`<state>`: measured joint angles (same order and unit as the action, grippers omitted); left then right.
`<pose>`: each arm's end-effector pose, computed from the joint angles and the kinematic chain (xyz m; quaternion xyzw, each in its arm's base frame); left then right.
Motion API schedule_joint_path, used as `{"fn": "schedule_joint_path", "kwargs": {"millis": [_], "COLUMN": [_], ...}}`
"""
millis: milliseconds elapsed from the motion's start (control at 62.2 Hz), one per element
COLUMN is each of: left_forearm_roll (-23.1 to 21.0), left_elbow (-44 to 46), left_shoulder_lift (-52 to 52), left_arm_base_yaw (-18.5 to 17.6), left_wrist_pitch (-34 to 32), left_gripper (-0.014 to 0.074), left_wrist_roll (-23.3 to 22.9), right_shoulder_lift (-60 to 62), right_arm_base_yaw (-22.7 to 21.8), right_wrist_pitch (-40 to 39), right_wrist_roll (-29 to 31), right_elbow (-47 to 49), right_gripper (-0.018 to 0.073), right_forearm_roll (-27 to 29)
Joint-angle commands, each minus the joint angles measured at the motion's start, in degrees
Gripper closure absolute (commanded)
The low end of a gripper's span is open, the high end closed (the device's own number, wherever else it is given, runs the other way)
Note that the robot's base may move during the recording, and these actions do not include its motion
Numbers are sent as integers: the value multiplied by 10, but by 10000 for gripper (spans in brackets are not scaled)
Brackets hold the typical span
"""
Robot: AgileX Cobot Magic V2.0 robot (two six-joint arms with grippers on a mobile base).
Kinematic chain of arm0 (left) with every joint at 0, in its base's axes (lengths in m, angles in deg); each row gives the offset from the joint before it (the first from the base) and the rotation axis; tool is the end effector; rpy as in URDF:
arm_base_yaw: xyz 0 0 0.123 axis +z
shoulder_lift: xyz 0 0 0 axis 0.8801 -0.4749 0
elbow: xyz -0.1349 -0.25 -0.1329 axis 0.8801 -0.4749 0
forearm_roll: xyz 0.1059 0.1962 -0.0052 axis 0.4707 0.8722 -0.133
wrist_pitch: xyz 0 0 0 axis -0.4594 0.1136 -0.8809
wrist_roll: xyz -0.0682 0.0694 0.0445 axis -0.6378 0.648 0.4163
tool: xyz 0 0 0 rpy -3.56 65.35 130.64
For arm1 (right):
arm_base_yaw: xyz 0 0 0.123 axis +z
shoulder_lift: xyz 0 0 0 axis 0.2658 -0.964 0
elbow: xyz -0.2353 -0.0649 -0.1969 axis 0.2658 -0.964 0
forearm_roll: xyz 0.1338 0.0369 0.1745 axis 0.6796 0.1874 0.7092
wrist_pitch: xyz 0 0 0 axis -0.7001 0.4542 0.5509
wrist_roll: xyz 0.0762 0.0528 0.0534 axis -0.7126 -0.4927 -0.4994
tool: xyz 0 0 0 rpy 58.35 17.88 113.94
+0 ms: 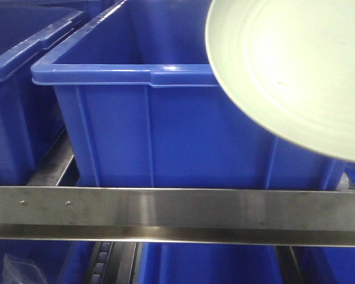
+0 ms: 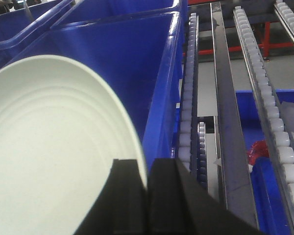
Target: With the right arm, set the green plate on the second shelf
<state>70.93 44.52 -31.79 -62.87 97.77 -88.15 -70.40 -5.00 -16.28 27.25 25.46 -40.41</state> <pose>0.0107 0.0050 0.1767 -0.0505 0.7895 -0.0215 0.6113 0.0594 0.0128 0.3033 0.0137 0.7361 0.1460 0.6608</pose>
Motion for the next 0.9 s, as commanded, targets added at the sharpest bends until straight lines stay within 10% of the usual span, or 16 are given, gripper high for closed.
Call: {"fn": "schedule_joint_path", "kwargs": {"millis": [0,643,884], "left_forearm_roll": [1,1,1], "left_elbow": [-18,-18,-18], "left_shoulder_lift": [12,12,12], "left_arm_base_yaw": [-3,-3,-3], "left_wrist_pitch": [-39,-39,-39], "left_gripper": [472,472,472], "left_wrist_roll": [0,0,0], "right_shoulder_lift": [-36,-551,-585], "right_arm_base_yaw": [-1,64,73], "right_wrist_pitch": [-69,9,8], "right_wrist_roll": [-2,-1,15], "right_elbow": [49,508,541], "right_gripper": [503,488,57], "right_forearm_roll": [5,4,-19]}}
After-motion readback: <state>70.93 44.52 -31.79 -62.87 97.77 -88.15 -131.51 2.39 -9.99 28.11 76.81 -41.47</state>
